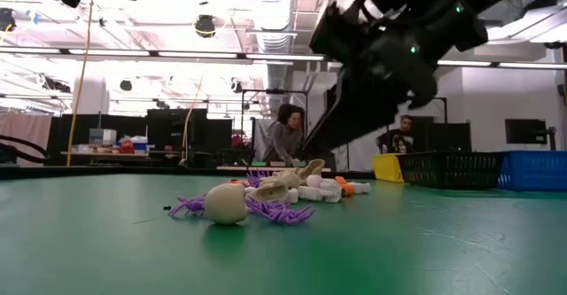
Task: Sort Halloween decoration
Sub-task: Put the gray skull toy into the top black basket
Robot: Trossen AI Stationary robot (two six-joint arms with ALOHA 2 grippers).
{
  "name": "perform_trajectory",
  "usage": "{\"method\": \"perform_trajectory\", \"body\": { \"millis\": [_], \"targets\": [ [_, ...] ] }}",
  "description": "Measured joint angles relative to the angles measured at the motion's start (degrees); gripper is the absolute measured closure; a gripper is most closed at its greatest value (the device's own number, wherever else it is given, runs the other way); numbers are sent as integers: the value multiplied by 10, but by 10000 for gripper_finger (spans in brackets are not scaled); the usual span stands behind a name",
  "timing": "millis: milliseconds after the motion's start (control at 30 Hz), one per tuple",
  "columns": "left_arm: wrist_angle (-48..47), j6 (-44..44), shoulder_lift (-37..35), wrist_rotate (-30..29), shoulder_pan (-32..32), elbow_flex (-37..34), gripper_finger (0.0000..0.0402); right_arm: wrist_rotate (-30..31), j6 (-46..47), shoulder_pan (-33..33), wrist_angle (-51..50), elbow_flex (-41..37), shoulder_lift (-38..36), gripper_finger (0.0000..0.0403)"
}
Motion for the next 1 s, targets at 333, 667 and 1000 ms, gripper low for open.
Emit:
{"method": "perform_trajectory", "body": {
  "millis": [333,667,1000],
  "targets": [
    [0,-4,0,0,0,0,288,38,15,-2,-30,0,3,196],
    [0,-5,0,0,0,0,288,34,15,7,-21,0,14,204],
    [0,-5,0,1,0,0,288,39,27,16,6,2,48,207]
  ]
}}
